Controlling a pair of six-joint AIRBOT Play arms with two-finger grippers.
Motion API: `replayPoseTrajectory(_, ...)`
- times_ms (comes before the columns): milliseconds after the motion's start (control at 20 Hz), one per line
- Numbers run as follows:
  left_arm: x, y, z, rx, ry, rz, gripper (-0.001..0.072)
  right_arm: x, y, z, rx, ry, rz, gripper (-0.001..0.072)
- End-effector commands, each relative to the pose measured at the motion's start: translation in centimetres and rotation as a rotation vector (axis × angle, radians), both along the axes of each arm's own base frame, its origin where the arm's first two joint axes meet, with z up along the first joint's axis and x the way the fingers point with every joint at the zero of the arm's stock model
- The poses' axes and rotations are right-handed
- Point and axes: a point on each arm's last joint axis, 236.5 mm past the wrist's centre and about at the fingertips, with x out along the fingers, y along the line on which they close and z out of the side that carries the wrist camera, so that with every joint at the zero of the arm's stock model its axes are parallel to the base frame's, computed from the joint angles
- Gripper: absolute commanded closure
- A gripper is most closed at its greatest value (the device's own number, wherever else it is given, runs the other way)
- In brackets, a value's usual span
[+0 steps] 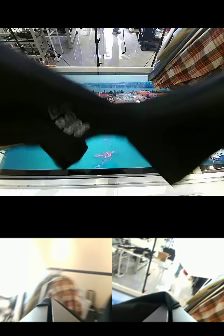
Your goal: Fold the clothes and pants, and hang the long-sleeved shirts on hangers.
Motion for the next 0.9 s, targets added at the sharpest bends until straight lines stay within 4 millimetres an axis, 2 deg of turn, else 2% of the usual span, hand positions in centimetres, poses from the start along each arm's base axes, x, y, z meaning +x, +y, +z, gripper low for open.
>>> replayPoseTrajectory(0, 7.9, 5.7, -7.3, 0.008, 0.329, 0.147, 0.0703, 8.8, 0.7, -5.3, 0.137, 0.246, 0.177, 0.0692)
replayPoseTrajectory(50, 10.8, 6.6, -11.7, 0.031, 0.468, 0.134, 0.0702, 11.9, 1.2, -8.9, 0.200, 0.378, 0.255, 0.0692)
replayPoseTrajectory(150, 15.6, 6.1, -20.9, 0.075, 0.732, 0.066, 0.0702, 17.9, 2.5, -17.6, 0.277, 0.641, 0.333, 0.0692)
replayPoseTrajectory(250, 20.0, 4.6, -29.9, 0.139, 0.910, 0.019, 0.0702, 22.8, 3.9, -27.1, 0.243, 0.837, 0.293, 0.0692)
replayPoseTrajectory(350, 24.6, 4.0, -38.4, 0.152, 1.038, 0.046, 0.0702, 27.1, 4.5, -35.5, 0.194, 0.939, 0.209, 0.0692)
replayPoseTrajectory(450, 28.3, 4.7, -46.7, 0.163, 1.161, 0.104, 0.0701, 31.3, 4.3, -42.6, 0.217, 0.993, 0.144, 0.0692)
replayPoseTrajectory(550, 31.8, 5.6, -53.8, 0.112, 1.258, 0.149, 0.0702, 34.7, 3.3, -48.1, 0.254, 1.008, 0.079, 0.0692)
replayPoseTrajectory(600, 33.7, 6.4, -56.8, 0.064, 1.280, 0.186, 0.0701, 36.2, 2.6, -50.6, 0.270, 1.005, 0.046, 0.0692)
replayPoseTrajectory(700, 36.4, 7.2, -60.2, -0.049, 1.284, 0.218, 0.0702, 38.5, 1.7, -53.8, 0.288, 0.976, -0.003, 0.0692)
replayPoseTrajectory(750, 37.1, 7.4, -61.1, -0.080, 1.294, 0.217, 0.0703, 39.0, 1.5, -54.7, 0.296, 0.969, -0.017, 0.0692)
replayPoseTrajectory(850, 37.0, 7.0, -61.5, -0.068, 1.312, 0.171, 0.0703, 39.3, 1.0, -54.9, 0.294, 0.961, -0.028, 0.0693)
